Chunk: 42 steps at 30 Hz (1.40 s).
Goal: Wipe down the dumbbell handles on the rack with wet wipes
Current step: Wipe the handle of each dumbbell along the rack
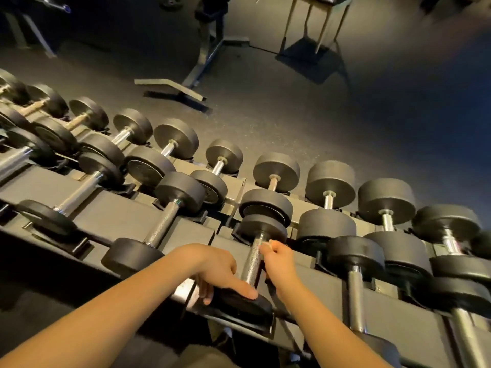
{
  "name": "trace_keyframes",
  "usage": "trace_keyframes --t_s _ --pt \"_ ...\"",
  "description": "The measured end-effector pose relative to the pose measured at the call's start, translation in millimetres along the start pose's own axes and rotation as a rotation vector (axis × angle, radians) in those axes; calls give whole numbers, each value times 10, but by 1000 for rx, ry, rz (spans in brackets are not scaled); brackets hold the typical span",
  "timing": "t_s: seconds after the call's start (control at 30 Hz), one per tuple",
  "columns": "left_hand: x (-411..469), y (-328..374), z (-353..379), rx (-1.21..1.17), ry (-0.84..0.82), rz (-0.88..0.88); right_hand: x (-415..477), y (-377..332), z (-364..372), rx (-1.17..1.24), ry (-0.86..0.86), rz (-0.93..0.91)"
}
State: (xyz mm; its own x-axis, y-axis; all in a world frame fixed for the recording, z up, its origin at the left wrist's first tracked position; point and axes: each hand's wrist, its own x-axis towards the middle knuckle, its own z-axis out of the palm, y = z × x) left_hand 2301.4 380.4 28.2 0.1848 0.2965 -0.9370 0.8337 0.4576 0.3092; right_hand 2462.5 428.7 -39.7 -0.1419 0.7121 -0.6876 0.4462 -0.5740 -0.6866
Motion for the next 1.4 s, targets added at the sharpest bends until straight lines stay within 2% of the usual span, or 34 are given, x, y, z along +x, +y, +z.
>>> trace_keyframes --t_s 0.07,0.13,0.23,0.3,0.4,0.53,0.6,0.67,0.73,0.83,0.93,0.97,1.1,1.2,1.27,1.4 --pt "34 -76 -83 22 8 65 -72 49 -22 -93 -50 -41" --pt "106 -156 -167 -38 127 133 -109 65 -28 -103 -34 -73" --pt "290 -208 -198 -286 531 243 -20 34 6 -60 183 -133" --pt "386 -182 -158 -485 671 294 39 -5 87 -17 327 -142" --pt "502 -108 -81 -656 649 353 -43 55 198 -113 333 -256" --pt "553 8 0 -986 615 371 -181 75 42 -715 163 -557" --pt "590 32 45 -1120 583 367 -168 -55 53 -893 87 -649" --pt "649 33 60 -1211 589 352 -169 -209 102 -920 52 -641" --pt "703 47 50 -1270 601 319 -188 -320 47 -819 21 -588" --pt "778 90 67 -1157 701 271 -261 -307 -202 -641 5 -503" --pt "846 123 117 -850 916 146 -250 -183 -510 -547 147 -466" --pt "852 133 138 -846 934 126 -216 -171 -596 -548 182 -479" --pt "851 195 141 -1140 807 141 -37 -348 -715 -663 142 -562" --pt "807 228 150 -1221 688 216 97 -487 -604 -840 43 -593" --pt "809 205 187 -1095 686 287 176 -503 -553 -938 22 -612" --pt "881 221 188 -715 947 201 295 -452 -565 -979 0 -594"
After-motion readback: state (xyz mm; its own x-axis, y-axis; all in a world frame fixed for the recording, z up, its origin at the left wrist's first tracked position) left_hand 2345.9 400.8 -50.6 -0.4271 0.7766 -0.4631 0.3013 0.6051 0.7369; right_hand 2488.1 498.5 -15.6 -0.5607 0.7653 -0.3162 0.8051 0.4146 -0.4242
